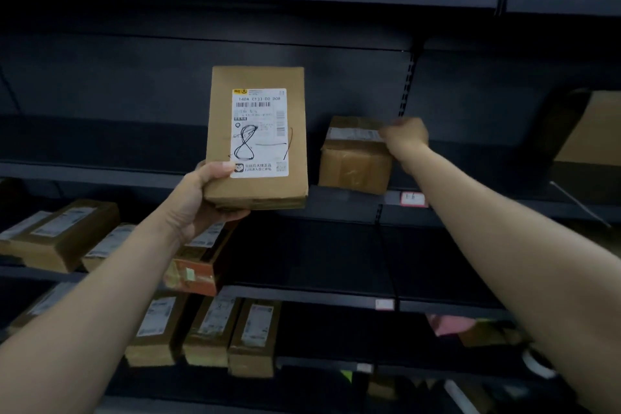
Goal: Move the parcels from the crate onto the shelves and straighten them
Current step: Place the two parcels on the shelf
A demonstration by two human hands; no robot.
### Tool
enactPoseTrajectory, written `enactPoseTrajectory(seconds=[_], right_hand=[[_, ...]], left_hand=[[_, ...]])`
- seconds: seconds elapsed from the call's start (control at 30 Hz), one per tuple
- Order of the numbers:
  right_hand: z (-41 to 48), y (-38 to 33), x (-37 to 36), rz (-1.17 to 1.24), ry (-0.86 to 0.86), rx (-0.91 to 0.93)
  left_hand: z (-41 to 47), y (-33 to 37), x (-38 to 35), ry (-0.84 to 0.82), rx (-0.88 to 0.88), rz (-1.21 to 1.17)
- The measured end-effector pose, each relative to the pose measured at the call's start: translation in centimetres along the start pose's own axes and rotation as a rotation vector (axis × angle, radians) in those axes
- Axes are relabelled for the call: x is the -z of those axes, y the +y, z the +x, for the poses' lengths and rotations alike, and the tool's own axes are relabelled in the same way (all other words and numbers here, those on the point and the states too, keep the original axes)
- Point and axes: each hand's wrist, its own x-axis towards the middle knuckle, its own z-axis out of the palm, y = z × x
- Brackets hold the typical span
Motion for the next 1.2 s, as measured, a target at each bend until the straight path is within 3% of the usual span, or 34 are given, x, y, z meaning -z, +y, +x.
enactPoseTrajectory(seconds=[0.2,0.37,0.73,1.2], right_hand=[[-8.8,-2.3,-1.4,-0.333,-0.041,0.425],[-15.2,-1.4,-4.1,-0.476,-0.088,0.539],[-22.6,6.2,-9.4,-0.77,-0.276,0.506],[-20.0,20.2,-10.3,-1.138,-0.414,0.49]], left_hand=[[-2.9,-1.8,3.1,-0.09,0.089,0.056],[-5.7,-4.9,7.6,-0.118,0.2,0.118],[-8.9,-15.2,12.8,-0.157,0.481,0.17],[-5.3,-30.8,12.2,-0.14,0.823,0.208]])
